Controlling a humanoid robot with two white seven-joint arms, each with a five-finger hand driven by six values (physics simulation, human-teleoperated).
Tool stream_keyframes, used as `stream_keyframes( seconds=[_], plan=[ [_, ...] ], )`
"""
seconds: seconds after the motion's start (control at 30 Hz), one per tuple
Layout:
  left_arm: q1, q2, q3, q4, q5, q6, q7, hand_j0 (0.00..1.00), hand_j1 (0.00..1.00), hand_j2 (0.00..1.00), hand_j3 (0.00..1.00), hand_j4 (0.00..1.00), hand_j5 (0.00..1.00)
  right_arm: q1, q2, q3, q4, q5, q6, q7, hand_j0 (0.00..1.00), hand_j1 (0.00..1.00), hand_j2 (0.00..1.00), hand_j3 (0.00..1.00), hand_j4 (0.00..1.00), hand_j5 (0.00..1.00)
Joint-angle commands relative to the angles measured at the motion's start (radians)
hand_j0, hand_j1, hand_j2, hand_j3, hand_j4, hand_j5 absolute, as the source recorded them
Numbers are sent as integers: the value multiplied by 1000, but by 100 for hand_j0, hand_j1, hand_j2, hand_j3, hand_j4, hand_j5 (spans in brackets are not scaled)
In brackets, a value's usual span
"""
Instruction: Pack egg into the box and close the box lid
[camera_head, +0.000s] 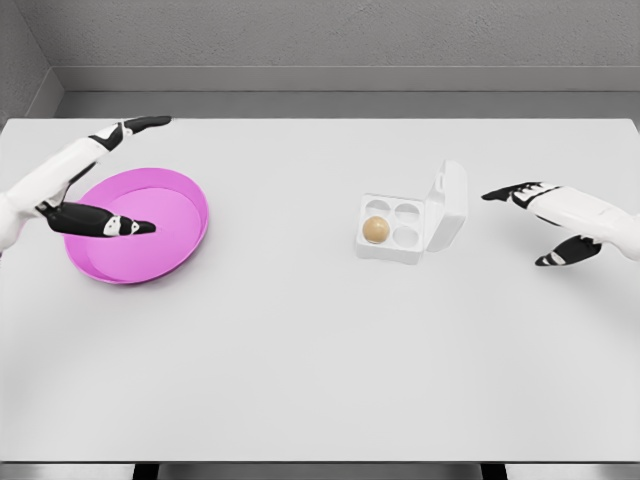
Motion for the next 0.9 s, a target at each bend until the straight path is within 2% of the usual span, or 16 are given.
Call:
stream_keyframes(
  seconds=[0.0, 0.07, 0.23, 0.33, 0.5, 0.6, 0.67, 0.73, 0.87],
  plan=[
    [0, 13, 16, 7, 7, -10, 0, 100, 100, 100, 100, 100, 100, 0, 2, 11, -5, -6, -21, -1, 100, 100, 100, 100, 100, 100],
    [3, 17, 12, 25, 8, -33, 0, 100, 100, 100, 100, 100, 100, -2, 2, 14, -17, -6, -21, -1, 100, 100, 100, 100, 100, 100],
    [64, 6, 15, 24, 8, -48, 0, 100, 100, 100, 100, 100, 100, 0, 8, 15, -46, -6, -24, 1, 100, 100, 100, 100, 100, 100],
    [115, 6, 16, 27, 5, -239, 0, 100, 100, 100, 100, 100, 100, 0, 8, 15, -57, -5, -39, 1, 100, 100, 100, 100, 100, 100],
    [123, 3, 16, 27, 16, -270, 0, 100, 100, 100, 100, 100, 100, 0, 8, 14, -62, -8, -50, -2, 100, 100, 100, 100, 100, 100],
    [196, 13, 18, 36, 11, -270, 0, 100, 100, 100, 100, 100, 100, -2, 6, 14, -80, -8, -51, -7, 100, 100, 100, 100, 100, 100],
    [198, 9, 62, 79, 13, -270, 0, 100, 100, 100, 100, 100, 100, -2, 8, 14, -89, -9, -51, -7, 100, 100, 100, 100, 100, 100],
    [199, 8, 98, 83, 13, -270, 0, 100, 100, 100, 100, 100, 100, -2, 9, 14, -91, -11, -50, -8, 100, 100, 100, 100, 100, 100],
    [196, 6, 102, 99, 13, -270, 0, 100, 100, 100, 100, 100, 100, -2, 9, 14, -134, -11, -50, -8, 100, 100, 100, 100, 100, 100]
  ],
)
